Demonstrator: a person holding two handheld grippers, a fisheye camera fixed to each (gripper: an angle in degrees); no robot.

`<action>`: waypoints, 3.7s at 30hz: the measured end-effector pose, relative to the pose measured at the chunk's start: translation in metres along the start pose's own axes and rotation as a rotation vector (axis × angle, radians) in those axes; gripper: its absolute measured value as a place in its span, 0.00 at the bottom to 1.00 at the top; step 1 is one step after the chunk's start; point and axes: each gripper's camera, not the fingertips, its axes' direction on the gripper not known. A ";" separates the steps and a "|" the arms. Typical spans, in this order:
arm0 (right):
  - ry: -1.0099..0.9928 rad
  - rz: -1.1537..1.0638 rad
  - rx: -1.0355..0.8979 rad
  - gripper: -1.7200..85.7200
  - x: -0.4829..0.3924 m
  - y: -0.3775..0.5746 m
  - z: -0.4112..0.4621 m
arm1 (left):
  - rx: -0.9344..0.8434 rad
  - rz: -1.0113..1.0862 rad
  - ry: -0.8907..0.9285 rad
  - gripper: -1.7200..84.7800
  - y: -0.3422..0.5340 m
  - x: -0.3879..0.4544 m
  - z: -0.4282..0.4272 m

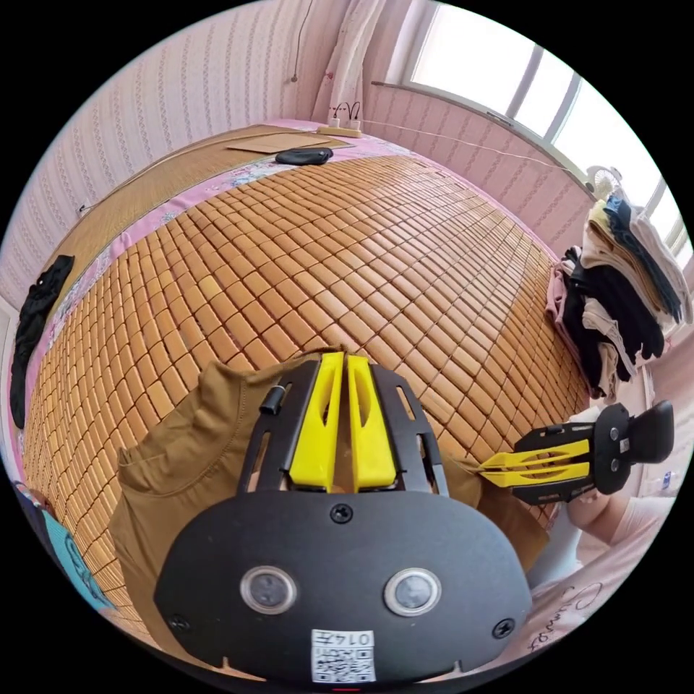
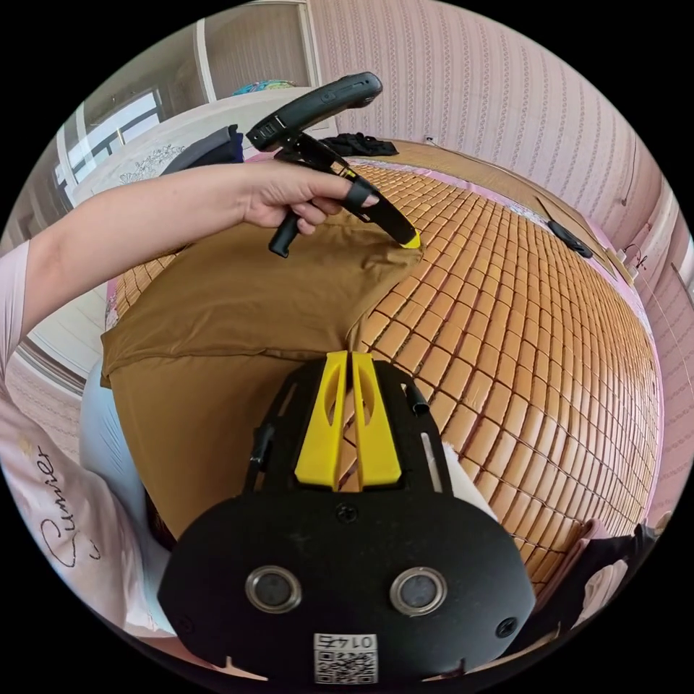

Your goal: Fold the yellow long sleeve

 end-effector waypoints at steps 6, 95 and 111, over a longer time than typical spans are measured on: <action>-0.047 0.022 -0.008 0.03 0.007 -0.004 0.002 | 0.065 -0.019 0.030 0.01 -0.004 -0.023 0.014; -0.610 -0.410 -0.061 0.03 -0.630 -0.421 0.186 | 0.766 -0.747 -0.510 0.01 0.832 -0.140 -0.468; -0.522 -0.143 0.396 0.02 -0.250 -0.164 -0.135 | 1.007 -0.071 -0.160 0.01 0.566 0.146 -0.481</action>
